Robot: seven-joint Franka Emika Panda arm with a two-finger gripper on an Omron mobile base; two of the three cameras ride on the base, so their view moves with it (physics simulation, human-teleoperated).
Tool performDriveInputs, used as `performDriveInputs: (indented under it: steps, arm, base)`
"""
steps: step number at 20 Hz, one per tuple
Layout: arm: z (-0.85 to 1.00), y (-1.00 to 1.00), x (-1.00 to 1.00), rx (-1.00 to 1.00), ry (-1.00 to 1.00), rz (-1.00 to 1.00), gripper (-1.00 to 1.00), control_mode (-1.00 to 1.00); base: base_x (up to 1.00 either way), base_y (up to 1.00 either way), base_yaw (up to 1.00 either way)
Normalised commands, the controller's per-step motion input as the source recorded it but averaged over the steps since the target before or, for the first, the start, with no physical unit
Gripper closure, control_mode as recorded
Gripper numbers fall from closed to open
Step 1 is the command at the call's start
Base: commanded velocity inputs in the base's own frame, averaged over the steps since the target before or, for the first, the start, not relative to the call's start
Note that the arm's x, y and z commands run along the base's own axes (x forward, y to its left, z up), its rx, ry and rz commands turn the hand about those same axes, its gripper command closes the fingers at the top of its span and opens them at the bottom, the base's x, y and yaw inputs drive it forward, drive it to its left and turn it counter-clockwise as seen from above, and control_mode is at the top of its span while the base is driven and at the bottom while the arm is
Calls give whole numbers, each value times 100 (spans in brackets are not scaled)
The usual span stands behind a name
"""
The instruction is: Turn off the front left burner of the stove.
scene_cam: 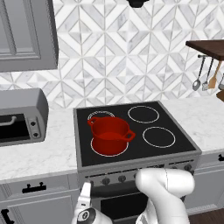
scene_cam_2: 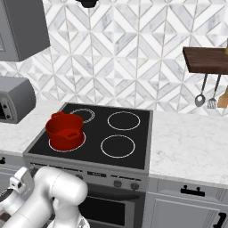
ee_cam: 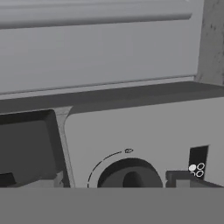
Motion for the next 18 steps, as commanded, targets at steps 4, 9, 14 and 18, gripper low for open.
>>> performDriveInputs:
  steps: [4,9,14,18]
  arm:
    - [0,0,0,0,0,0,-100,-100]
    - [0,0,0,0,0,0,100,-100]
    - [4,0,0,7,7,0,100,-100]
    - [17,-5,0,30,10,-6,100,-100]
  base:
    - [0,0,0]
    - [0,0,0]
    - [0,0,0]
    - [0,0,0]
